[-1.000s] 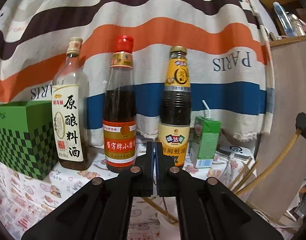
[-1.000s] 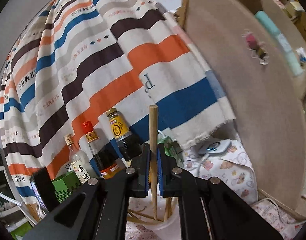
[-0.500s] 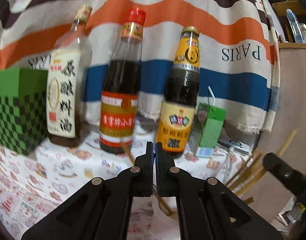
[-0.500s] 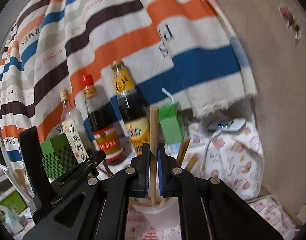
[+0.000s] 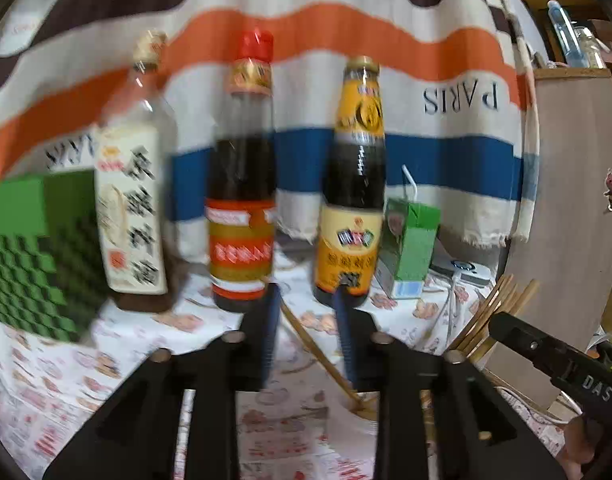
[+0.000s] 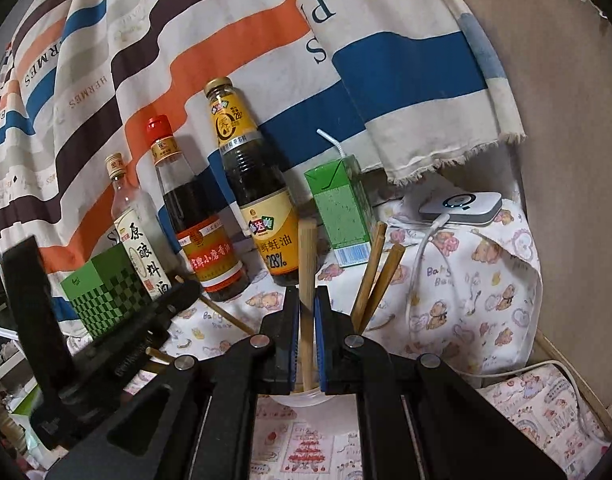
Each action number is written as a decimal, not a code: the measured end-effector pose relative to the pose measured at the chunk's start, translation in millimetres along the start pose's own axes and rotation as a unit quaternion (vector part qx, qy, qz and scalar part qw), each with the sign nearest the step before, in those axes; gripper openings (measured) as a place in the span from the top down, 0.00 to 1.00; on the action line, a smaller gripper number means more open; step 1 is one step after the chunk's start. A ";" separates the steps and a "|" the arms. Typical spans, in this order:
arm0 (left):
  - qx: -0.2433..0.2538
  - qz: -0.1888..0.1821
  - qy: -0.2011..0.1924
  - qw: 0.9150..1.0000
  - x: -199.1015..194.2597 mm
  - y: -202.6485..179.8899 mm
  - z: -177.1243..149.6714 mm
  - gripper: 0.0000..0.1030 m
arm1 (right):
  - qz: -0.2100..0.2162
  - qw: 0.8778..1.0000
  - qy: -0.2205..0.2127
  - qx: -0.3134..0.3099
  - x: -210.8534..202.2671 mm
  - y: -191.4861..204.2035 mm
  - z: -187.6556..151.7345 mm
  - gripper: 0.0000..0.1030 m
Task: Organize utensils
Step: 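Open both tools over the cup, dropping the fork and chopstick in, then withdraw both open tools away from the cup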
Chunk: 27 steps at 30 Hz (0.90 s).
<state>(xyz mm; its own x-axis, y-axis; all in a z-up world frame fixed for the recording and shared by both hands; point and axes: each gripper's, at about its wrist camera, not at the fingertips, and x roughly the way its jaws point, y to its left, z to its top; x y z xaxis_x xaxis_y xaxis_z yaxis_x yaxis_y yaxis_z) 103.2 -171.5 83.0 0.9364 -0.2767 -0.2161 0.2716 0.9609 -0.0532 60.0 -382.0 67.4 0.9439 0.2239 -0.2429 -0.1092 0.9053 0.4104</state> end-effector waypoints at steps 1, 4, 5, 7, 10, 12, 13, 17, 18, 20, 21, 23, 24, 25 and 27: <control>0.002 0.004 -0.005 1.000 -5.8 2.8 1.7 0.62 | 0.004 1.000 0.003 0.003 -0.3 0.0 0.8 0.90; 0.007 0.017 -0.018 1.000 -24.7 12.7 6.3 0.47 | 0.014 1.000 0.020 0.016 0.1 -0.2 0.6 0.69; 0.006 0.020 -0.021 1.000 -30.4 16.1 7.6 0.42 | 0.020 0.999 0.023 0.022 0.0 0.0 -0.1 0.66; -0.002 0.024 -0.025 0.999 -41.4 24.1 10.7 0.35 | 0.018 0.999 0.021 0.022 -1.7 2.8 0.0 0.65; -0.014 0.031 -0.029 0.999 -56.9 37.5 15.6 0.28 | 0.009 1.000 0.005 0.018 -9.2 6.5 1.2 0.37; -0.010 0.038 -0.032 0.999 -65.7 42.3 16.3 0.22 | -0.003 1.000 -0.016 0.008 -17.4 11.1 2.9 0.33; -0.003 0.046 -0.033 0.998 -71.1 45.0 15.9 0.21 | -0.011 1.000 -0.023 0.001 -21.1 13.7 4.4 0.31; 0.002 0.055 -0.028 0.998 -90.9 55.4 10.5 0.06 | -0.014 0.998 -0.060 -0.015 -40.6 24.3 10.5 0.13; 0.004 0.060 -0.026 0.998 -95.4 57.6 8.1 0.03 | -0.014 0.998 -0.066 -0.021 -44.8 28.4 11.7 0.12; 0.007 0.072 -0.024 0.997 -105.5 62.7 2.2 0.01 | -0.012 0.997 -0.071 -0.038 -50.7 37.8 11.9 0.08; 0.006 0.078 -0.023 0.997 -109.8 65.5 -1.4 0.00 | -0.009 0.996 -0.074 -0.047 -53.7 42.4 10.3 0.07; 0.005 0.100 -0.020 0.995 -117.3 71.7 -10.7 0.00 | -0.008 0.996 -0.074 -0.056 -56.5 50.3 5.2 0.00; 0.006 0.103 -0.018 0.994 -119.8 74.6 -15.2 0.00 | -0.007 0.996 -0.073 -0.056 -56.9 52.9 0.8 0.00; 0.006 0.104 -0.017 0.994 -122.2 77.7 -20.2 0.00 | -0.004 0.996 -0.069 -0.056 -56.2 54.4 -3.2 0.00; 0.000 0.109 -0.003 0.994 -124.5 84.9 -33.0 0.00 | 0.017 0.996 -0.062 -0.060 -53.6 56.3 -14.0 0.00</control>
<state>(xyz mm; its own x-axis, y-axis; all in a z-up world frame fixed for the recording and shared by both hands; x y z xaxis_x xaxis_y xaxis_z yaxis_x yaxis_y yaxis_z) 2.4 -55.1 73.2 0.9743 -0.0617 -0.2165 0.0620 0.9981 -0.0052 -1.0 -337.9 91.3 0.9694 0.2163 -0.1163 -0.1722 0.9363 0.3062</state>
